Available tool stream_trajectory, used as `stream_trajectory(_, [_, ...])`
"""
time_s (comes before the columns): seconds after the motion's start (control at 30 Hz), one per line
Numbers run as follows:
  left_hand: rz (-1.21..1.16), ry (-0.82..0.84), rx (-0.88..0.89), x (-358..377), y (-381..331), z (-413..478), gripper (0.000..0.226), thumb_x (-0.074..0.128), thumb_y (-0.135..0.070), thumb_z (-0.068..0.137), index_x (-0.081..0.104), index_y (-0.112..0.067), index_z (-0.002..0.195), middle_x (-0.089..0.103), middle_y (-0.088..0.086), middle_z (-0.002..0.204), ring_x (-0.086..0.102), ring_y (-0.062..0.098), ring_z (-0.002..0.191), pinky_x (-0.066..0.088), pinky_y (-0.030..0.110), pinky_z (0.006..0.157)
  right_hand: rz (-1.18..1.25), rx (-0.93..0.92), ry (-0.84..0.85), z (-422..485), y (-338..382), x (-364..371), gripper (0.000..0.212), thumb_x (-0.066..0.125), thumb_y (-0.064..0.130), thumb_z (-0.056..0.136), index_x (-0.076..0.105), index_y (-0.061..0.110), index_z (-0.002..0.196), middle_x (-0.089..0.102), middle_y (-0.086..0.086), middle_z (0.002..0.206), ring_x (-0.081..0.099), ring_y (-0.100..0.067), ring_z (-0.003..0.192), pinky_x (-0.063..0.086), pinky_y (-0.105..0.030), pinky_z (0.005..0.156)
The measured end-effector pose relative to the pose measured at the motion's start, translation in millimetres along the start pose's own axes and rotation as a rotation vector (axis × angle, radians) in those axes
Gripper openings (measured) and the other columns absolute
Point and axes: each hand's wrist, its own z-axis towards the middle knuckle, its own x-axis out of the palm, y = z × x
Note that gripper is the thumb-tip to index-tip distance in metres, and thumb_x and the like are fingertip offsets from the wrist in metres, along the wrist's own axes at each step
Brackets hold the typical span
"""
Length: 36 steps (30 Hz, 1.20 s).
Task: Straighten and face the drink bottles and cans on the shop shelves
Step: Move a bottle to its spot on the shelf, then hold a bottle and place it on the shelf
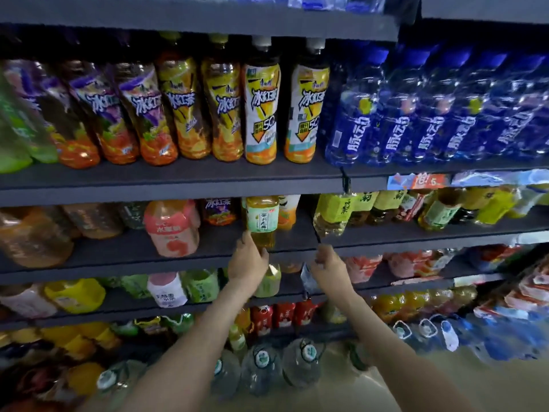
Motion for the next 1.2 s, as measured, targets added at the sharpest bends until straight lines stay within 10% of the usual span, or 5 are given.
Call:
stream_trajectory(0.33, [-0.059, -0.277, 0.009, 38.4, 5.9, 28.9, 0.065, 0.060, -0.030, 0.088, 0.028, -0.010, 0.141, 0.043, 0.011, 0.136, 0.047, 0.030, 0.121, 0.045, 0.041, 0.090, 0.287, -0.211, 0.048, 122.7, 9.7, 29.0, 0.086, 0.071, 0.016, 0.083, 0.016, 0.009, 0.149, 0.033, -0.010, 0.149, 0.034, -0.022, 0.136, 0.033, -0.021, 0.096])
stream_trajectory(0.7, [-0.181, -0.442, 0.085, 73.0, 25.2, 28.9, 0.083, 0.063, -0.034, 0.087, 0.012, -0.008, 0.147, 0.027, 0.010, 0.146, 0.034, 0.022, 0.134, 0.038, 0.031, 0.104, 0.299, -0.320, -0.200, 144.5, -10.9, 48.0, 0.066, 0.080, 0.022, 0.071, 0.043, 0.005, 0.123, 0.053, -0.011, 0.118, 0.052, -0.020, 0.106, 0.043, -0.026, 0.080])
stream_trajectory(0.97, [-0.027, -0.189, 0.213, 53.7, 8.7, -48.8, 0.077, 0.062, -0.040, 0.087, 0.018, -0.019, 0.146, 0.018, 0.000, 0.150, 0.023, 0.016, 0.137, 0.031, 0.024, 0.104, 0.387, -0.398, 0.139, 38.3, -11.8, -20.5, 0.053, 0.078, 0.004, 0.072, 0.050, 0.013, 0.116, 0.061, 0.015, 0.104, 0.058, 0.015, 0.094, 0.048, -0.008, 0.078])
stream_trajectory(1.2, [-0.373, 0.015, 0.033, -3.0, -12.5, -109.8, 0.048, 0.076, -0.038, 0.071, 0.050, -0.044, 0.111, 0.062, -0.017, 0.112, 0.059, 0.004, 0.105, 0.049, 0.026, 0.087, 0.330, -0.359, 0.509, -26.9, 36.0, -24.4, 0.057, 0.083, -0.001, 0.065, 0.054, 0.021, 0.109, 0.064, 0.015, 0.097, 0.059, 0.019, 0.081, 0.047, -0.006, 0.068])
